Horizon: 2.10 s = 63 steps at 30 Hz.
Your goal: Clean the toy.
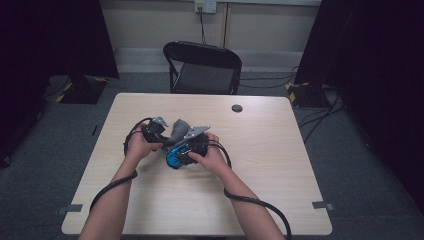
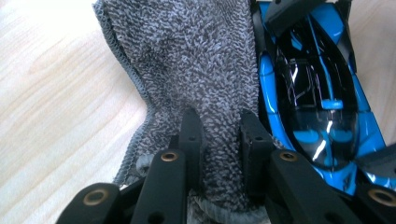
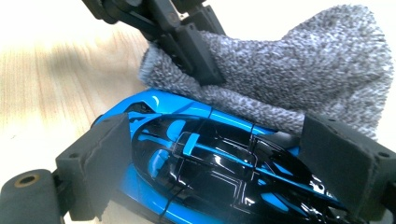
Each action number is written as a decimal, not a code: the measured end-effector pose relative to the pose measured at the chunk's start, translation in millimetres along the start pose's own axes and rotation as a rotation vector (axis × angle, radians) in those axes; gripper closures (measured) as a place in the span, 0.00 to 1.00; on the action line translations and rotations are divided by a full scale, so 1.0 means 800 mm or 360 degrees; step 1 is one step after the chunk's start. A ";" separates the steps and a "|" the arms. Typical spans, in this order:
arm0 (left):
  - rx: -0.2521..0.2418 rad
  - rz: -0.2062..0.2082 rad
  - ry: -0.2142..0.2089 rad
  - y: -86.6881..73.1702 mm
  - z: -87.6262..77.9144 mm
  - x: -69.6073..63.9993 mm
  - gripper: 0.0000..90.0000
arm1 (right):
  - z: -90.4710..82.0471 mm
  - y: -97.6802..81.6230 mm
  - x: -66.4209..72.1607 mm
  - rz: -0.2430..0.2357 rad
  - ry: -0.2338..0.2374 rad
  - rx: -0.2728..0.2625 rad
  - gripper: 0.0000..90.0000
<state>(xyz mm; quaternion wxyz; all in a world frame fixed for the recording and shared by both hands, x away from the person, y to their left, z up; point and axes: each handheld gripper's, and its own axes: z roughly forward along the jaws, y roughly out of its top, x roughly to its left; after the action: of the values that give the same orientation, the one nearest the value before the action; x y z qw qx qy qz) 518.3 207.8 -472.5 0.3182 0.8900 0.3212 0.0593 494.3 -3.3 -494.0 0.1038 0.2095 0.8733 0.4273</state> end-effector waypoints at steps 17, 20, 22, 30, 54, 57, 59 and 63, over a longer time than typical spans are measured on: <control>0.0025 -0.0010 -0.0043 -0.031 -0.026 0.000 0.83 | 0.000 0.000 -0.001 -0.0001 0.0008 0.0006 0.10; 0.0024 -0.0023 -0.0043 -0.037 -0.031 -0.002 0.83 | 0.000 0.000 -0.001 -0.0001 0.0007 0.0004 0.10; 0.0030 -0.0019 -0.0040 -0.042 -0.036 -0.005 0.83 | 0.000 0.000 -0.001 -0.0001 0.0006 0.0003 0.10; 0.0006 -0.0048 -0.0048 -0.061 -0.048 -0.014 0.83 | 0.000 0.001 0.000 -0.0001 0.0003 0.0009 0.10; -0.0034 -0.0166 0.0052 -0.113 -0.085 -0.026 0.65 | 0.000 0.002 0.000 0.0003 -0.0008 0.0017 0.10; -0.0053 -0.0214 0.0130 -0.109 -0.080 -0.025 0.50 | 0.000 0.002 0.001 0.0005 -0.0009 0.0020 0.10; -0.0042 -0.0209 0.0120 -0.107 -0.076 -0.026 0.49 | 0.000 0.002 0.000 0.0004 -0.0009 0.0020 0.10; 0.0009 -0.0142 0.0134 -0.103 -0.070 -0.030 0.60 | 0.001 0.002 0.001 0.0006 -0.0011 0.0019 0.10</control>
<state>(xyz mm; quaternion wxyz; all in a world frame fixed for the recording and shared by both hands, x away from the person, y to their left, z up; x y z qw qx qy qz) 438.0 271.9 -475.9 0.3044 0.8723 0.3739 0.0815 494.5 -1.8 -493.0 0.1048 0.2132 0.8752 0.4215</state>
